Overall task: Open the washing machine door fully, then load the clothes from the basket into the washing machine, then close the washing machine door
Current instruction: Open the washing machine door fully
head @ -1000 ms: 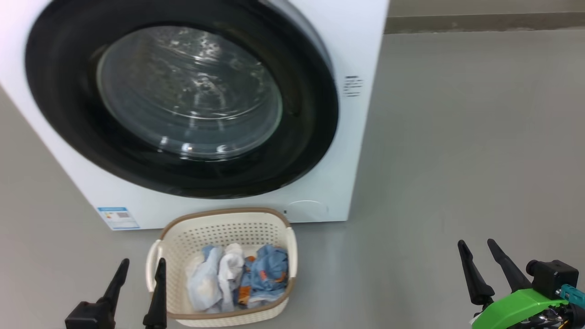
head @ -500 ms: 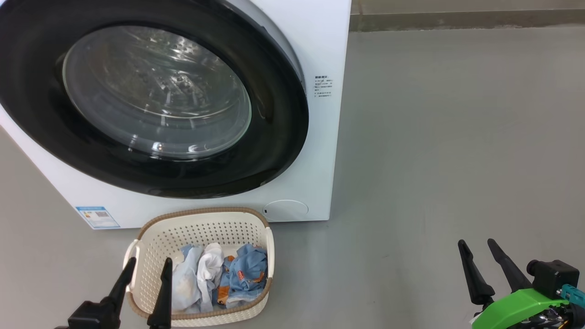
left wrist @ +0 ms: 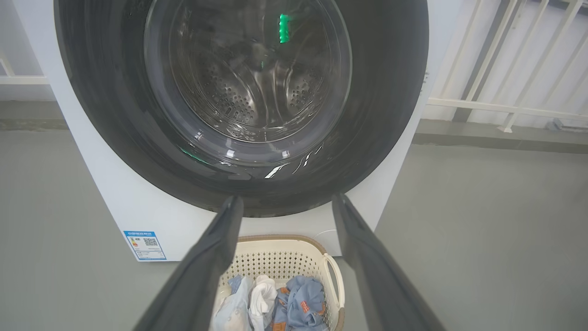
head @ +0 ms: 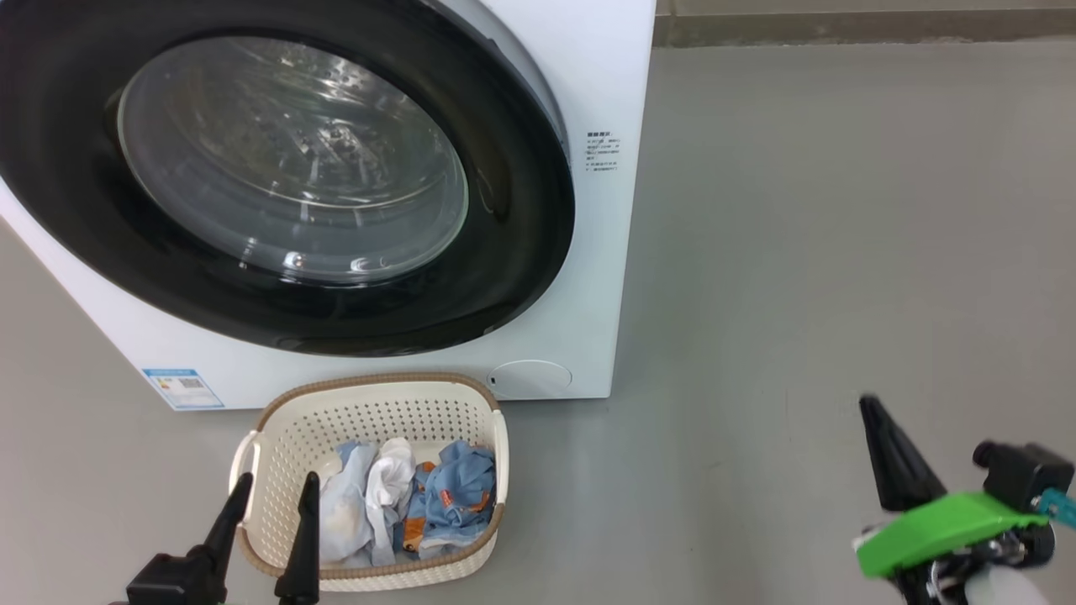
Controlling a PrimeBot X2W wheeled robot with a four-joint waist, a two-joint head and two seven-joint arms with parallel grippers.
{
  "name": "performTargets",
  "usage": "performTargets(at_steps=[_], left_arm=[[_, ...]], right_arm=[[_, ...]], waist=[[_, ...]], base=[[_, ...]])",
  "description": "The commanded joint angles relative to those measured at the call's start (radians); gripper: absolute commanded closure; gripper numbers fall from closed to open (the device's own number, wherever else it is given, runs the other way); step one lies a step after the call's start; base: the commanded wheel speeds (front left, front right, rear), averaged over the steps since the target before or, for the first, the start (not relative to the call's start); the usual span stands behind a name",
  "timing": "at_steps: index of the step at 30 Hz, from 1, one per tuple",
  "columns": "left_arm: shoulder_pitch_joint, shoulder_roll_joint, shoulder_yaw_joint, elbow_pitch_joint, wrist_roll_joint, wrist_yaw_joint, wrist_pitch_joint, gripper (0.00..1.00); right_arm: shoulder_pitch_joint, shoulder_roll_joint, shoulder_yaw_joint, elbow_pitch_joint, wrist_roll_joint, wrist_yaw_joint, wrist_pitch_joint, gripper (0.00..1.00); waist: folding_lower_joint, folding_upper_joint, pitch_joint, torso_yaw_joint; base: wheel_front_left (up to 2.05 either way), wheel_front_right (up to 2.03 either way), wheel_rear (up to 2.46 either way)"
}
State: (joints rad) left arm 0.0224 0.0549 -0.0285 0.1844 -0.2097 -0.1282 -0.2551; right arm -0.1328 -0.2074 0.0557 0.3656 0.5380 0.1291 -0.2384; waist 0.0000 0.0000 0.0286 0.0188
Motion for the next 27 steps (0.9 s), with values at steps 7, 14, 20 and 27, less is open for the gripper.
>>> performTargets(at_steps=[7, 14, 20, 27], left_arm=[[-0.026, 0.002, 0.026, -0.027, -0.015, -0.003, -0.007, 0.0], [-0.054, -0.001, 0.017, -0.029, -0.023, -0.003, -0.007, 0.0], [-0.083, -0.002, 0.009, -0.027, -0.028, -0.003, -0.007, 0.0], [-0.108, -0.003, -0.008, -0.02, -0.033, -0.003, -0.007, 0.0]], right_arm=[[-0.129, 0.02, 0.01, -0.043, 0.163, 0.002, -0.022, 1.0], [-0.243, 0.024, 0.015, -0.076, 0.361, 0.002, -0.023, 1.0], [-0.353, -0.003, 0.051, -0.077, 0.535, 0.002, -0.023, 1.0], [-0.457, -0.038, 0.103, -0.055, 0.815, 0.002, 0.012, 1.0]], waist=[[0.0, 0.0, 0.017, 0.016], [0.0, 0.0, 0.051, 0.037], [0.0, 0.0, 0.078, 0.054], [0.0, 0.0, 0.097, 0.076]], base=[[0.0, 0.0, 0.0], [0.0, 0.0, 0.0], [0.0, 0.0, 0.0], [0.0, 0.0, 0.0]])
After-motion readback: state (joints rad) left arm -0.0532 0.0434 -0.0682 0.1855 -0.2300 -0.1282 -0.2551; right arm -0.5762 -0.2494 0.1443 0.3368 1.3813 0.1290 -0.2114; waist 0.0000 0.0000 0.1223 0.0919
